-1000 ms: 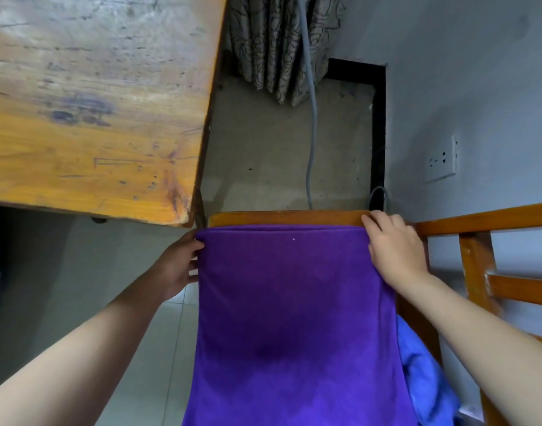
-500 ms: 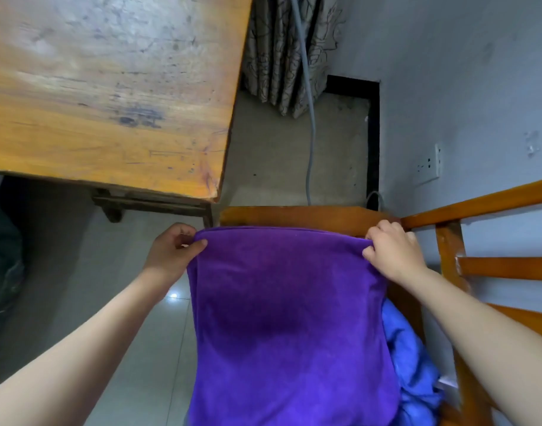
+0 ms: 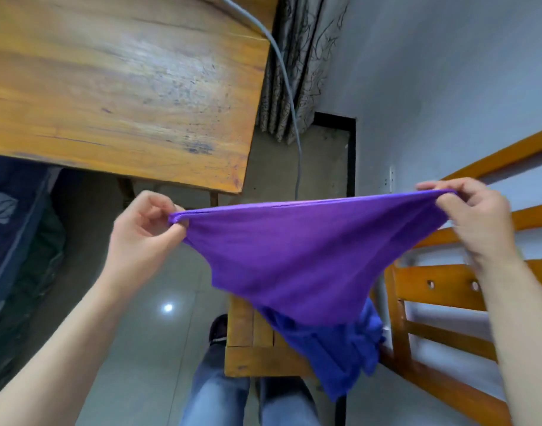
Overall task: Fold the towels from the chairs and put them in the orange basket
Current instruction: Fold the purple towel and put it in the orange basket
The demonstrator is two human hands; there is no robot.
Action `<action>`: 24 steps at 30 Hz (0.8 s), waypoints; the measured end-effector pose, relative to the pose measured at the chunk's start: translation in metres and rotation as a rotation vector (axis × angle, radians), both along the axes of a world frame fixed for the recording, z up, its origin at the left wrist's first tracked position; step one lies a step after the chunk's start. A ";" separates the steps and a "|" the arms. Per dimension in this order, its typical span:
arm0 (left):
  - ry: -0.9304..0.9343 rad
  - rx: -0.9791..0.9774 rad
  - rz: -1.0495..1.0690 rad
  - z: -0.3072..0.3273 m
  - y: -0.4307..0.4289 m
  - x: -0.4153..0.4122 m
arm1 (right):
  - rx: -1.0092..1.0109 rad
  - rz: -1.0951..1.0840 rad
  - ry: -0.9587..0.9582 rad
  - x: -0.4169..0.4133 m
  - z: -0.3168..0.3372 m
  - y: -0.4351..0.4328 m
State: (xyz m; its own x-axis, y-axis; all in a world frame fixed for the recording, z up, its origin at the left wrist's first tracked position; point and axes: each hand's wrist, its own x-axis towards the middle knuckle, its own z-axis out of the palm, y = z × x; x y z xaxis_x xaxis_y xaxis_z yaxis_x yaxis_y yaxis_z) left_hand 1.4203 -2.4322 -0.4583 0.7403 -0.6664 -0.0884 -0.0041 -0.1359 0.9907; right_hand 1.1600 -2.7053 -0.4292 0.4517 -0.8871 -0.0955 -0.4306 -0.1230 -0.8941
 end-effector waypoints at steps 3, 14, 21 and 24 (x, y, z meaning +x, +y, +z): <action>0.027 -0.163 -0.027 0.045 0.004 0.003 | 0.119 -0.042 -0.304 -0.006 0.046 0.002; 0.442 0.098 -0.019 -0.009 0.049 -0.023 | 0.398 -0.002 -0.244 -0.044 0.017 0.039; 0.599 0.426 -0.089 -0.098 0.102 -0.061 | 0.635 -0.033 0.238 -0.092 -0.071 0.087; 0.645 0.503 -0.098 -0.120 0.113 -0.073 | 0.685 -0.041 0.343 -0.099 -0.098 0.096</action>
